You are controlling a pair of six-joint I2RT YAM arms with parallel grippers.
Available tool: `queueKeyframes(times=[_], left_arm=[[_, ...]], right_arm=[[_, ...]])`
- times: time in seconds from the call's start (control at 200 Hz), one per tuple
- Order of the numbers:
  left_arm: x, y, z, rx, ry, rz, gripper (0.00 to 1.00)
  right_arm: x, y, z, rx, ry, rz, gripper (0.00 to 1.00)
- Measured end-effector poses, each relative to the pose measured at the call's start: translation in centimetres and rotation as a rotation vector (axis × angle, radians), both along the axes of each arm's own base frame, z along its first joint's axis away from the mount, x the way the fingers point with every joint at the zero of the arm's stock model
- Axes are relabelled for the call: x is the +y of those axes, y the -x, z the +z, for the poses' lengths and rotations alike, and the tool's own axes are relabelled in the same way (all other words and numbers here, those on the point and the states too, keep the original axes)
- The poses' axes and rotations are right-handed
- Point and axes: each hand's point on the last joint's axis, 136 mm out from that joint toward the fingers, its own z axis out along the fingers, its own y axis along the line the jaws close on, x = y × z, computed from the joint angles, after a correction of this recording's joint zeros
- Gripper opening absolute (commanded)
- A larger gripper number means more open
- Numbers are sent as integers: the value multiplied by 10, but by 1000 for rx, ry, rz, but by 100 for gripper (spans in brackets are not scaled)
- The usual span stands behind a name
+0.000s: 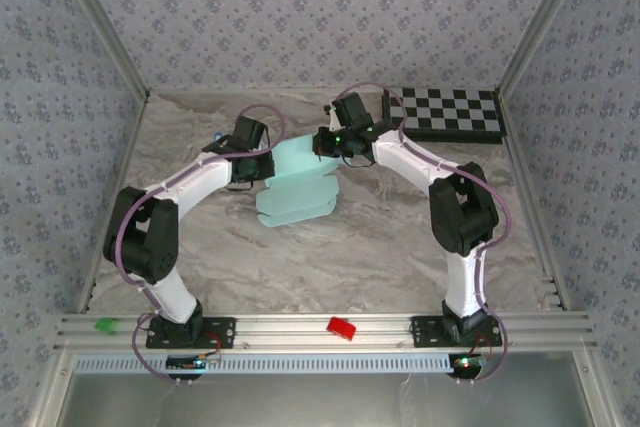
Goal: Fold the paper box
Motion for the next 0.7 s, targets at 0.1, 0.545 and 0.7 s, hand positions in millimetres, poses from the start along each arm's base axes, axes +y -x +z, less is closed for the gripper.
queueKeyframes(times=[0.1, 0.545, 0.7], left_arm=[[0, 0, 0, -2, 1, 0, 0], [-1, -3, 4, -19, 1, -11, 0], [-1, -3, 4, -19, 1, -12, 0]], right_arm=[[-2, 0, -2, 3, 10, -3, 1], [-40, 9, -15, -8, 236, -27, 1], [-48, 9, -15, -18, 278, -45, 0]])
